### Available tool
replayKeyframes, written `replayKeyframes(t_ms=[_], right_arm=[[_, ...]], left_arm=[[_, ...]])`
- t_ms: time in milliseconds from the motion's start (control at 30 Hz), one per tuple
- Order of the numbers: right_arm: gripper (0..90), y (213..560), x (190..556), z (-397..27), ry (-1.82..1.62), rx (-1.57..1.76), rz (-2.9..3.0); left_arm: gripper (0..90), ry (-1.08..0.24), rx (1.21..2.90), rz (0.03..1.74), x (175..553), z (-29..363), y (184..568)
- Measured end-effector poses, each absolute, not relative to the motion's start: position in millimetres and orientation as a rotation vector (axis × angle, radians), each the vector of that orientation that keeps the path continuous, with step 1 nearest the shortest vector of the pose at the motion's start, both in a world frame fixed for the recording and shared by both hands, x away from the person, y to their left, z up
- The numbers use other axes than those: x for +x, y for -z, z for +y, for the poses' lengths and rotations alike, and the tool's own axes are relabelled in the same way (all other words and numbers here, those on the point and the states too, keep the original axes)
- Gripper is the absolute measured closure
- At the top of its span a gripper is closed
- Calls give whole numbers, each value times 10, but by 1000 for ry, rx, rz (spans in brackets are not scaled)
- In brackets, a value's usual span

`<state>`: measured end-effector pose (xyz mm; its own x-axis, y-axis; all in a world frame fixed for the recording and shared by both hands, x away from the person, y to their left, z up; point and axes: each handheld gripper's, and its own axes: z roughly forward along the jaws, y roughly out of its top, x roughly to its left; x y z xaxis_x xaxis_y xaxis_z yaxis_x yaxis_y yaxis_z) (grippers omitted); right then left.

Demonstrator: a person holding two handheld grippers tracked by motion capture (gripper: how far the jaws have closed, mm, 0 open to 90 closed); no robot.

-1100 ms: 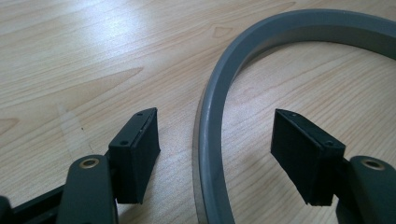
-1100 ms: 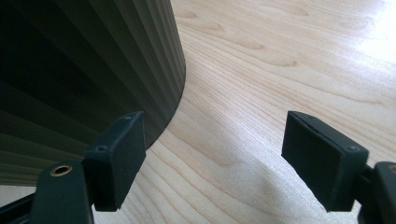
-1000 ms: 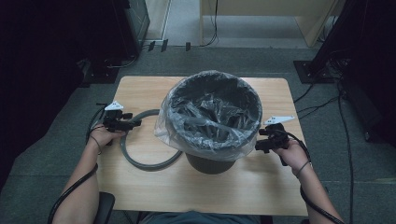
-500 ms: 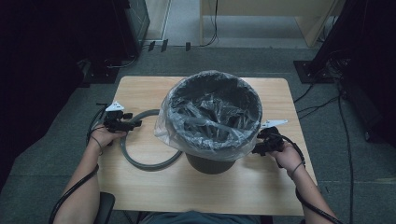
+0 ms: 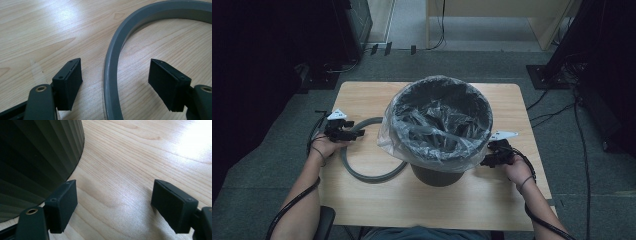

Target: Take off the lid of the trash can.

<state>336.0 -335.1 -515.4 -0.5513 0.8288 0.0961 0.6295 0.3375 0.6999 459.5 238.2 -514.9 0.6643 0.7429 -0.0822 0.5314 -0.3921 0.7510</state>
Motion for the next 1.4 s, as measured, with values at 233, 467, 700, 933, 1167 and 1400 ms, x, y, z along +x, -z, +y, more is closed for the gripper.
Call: replayKeyframes(t_ms=[233,467,700,933,1167,1400], right_arm=[[162,5211,3361,-3313,-1004,1251,2283],[142,5235,3369,-3298,-1022,1238,2271],[123,5235,3376,-3282,-1011,1253,2264],[121,5236,3377,-3282,-1010,1254,2263],[121,5236,3377,-3282,-1010,1254,2263],[121,5236,3377,-3282,-1010,1254,2264]], left_arm=[[266,-366,2105,974,4601,2351,5151],[267,-389,2120,962,4628,2317,5154],[267,-413,2140,949,4672,2282,5156],[274,-412,2139,948,4733,2264,5155],[420,-422,2116,960,4738,2278,5150],[540,-421,2112,948,4715,2272,5148]])
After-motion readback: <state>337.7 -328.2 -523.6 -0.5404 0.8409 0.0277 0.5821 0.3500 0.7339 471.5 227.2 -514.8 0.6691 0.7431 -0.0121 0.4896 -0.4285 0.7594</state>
